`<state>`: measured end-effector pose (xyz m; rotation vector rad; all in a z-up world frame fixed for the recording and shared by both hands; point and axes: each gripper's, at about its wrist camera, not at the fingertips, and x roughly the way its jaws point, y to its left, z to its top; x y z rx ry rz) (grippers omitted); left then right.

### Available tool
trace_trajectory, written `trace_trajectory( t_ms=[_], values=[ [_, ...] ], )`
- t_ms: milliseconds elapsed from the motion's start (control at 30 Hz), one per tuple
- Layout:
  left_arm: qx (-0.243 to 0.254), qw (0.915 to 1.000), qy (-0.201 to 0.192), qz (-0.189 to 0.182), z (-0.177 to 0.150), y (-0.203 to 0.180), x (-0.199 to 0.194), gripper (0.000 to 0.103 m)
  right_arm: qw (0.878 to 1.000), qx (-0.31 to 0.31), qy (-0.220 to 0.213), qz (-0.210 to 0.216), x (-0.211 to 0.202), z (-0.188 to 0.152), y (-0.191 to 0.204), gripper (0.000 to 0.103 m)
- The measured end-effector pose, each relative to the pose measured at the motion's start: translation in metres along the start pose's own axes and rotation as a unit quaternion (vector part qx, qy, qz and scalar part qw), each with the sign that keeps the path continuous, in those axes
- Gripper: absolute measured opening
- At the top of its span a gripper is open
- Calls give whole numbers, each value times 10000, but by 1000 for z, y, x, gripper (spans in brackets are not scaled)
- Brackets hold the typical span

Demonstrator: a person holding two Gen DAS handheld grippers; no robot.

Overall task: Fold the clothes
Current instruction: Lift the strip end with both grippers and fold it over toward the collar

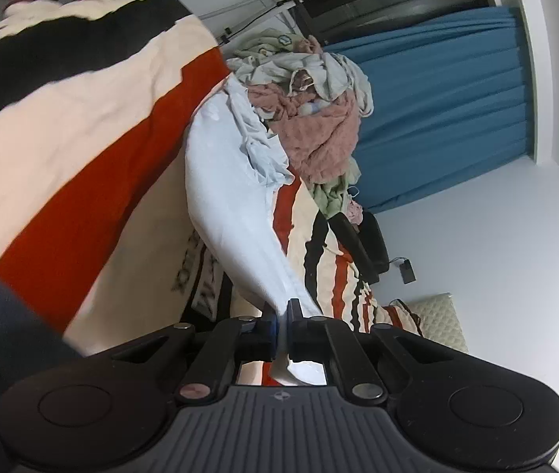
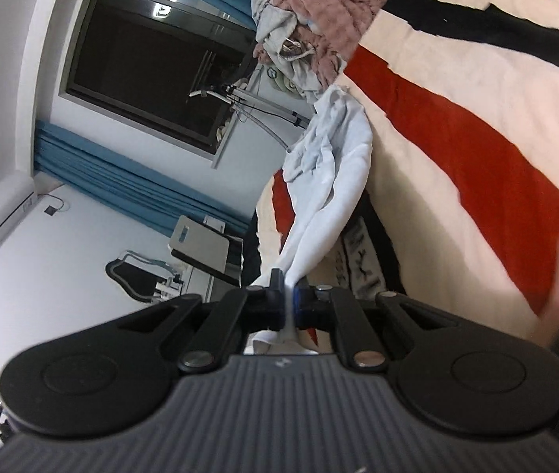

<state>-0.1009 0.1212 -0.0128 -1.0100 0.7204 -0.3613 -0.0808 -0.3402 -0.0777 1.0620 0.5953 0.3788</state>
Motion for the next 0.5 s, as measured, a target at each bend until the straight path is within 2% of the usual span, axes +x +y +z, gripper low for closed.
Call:
trace_trajectory(
  t_ms=[200, 233, 367, 500],
  values=[
    [-347, 9993, 41, -119, -25, 13, -27, 4, 9999, 125, -11, -16, -20, -15, -11, 7],
    [-288, 9995, 9, -91, -22, 12, -25, 4, 9998, 187, -21, -16, -19, -13, -12, 7],
    [105, 9997, -205, 128, 5, 2, 3, 4, 9993, 364, -101, -72, 0, 2, -10, 8],
    [286, 9979, -396, 419, 48, -3, 56, 4, 9975, 607, -193, -291, 46, 30, -14, 8]
  ],
)
